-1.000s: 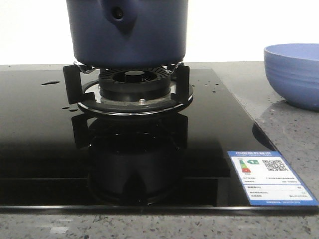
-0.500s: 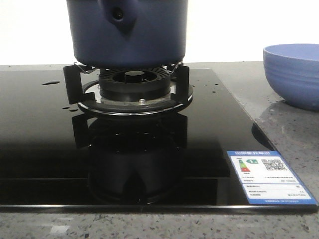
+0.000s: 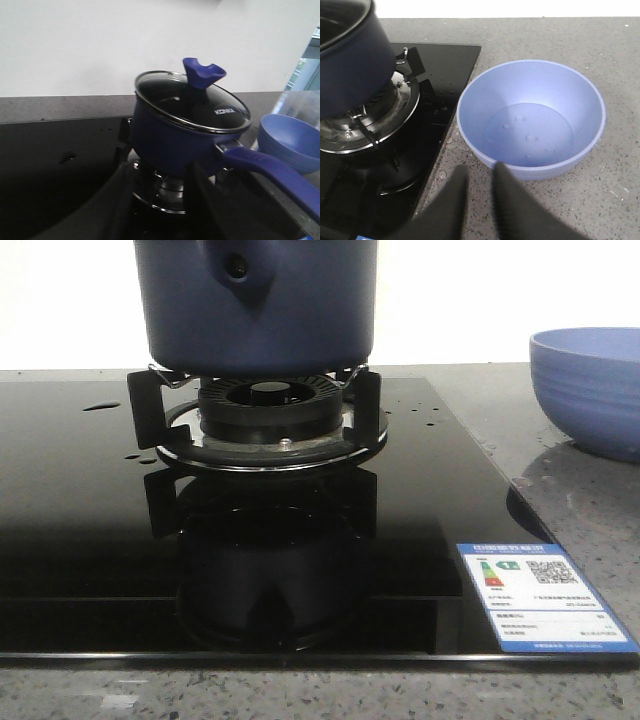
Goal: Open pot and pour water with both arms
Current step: 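Move the left gripper down onto the blue lid knob and grasp it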
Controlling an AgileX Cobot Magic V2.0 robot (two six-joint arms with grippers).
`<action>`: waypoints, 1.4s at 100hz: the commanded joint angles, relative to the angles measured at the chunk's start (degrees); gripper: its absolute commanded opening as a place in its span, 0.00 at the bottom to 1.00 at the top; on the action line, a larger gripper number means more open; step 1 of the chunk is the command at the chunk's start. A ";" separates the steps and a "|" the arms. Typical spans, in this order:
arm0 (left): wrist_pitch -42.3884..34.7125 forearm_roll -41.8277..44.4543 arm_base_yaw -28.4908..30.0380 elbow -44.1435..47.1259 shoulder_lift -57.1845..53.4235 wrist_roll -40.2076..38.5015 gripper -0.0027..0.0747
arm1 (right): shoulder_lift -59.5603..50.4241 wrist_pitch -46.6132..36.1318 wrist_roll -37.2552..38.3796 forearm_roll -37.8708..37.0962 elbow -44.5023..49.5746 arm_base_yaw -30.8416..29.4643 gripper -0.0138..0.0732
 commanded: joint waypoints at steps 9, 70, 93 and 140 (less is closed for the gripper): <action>-9.61 -1.63 -7.09 -2.14 4.89 0.47 0.82 | 0.54 -3.76 -1.33 1.31 -2.00 0.16 0.75; -29.79 4.49 -20.15 -13.15 31.99 2.26 0.66 | 0.54 -5.45 -1.43 1.31 -2.00 0.16 0.78; -29.92 5.69 -19.33 -20.82 41.93 2.26 0.67 | 0.54 -5.45 -1.43 1.21 -2.00 0.16 0.78; -32.57 4.27 -15.33 -22.83 45.51 2.26 0.73 | 0.54 -5.27 -1.43 1.01 -2.00 0.16 0.78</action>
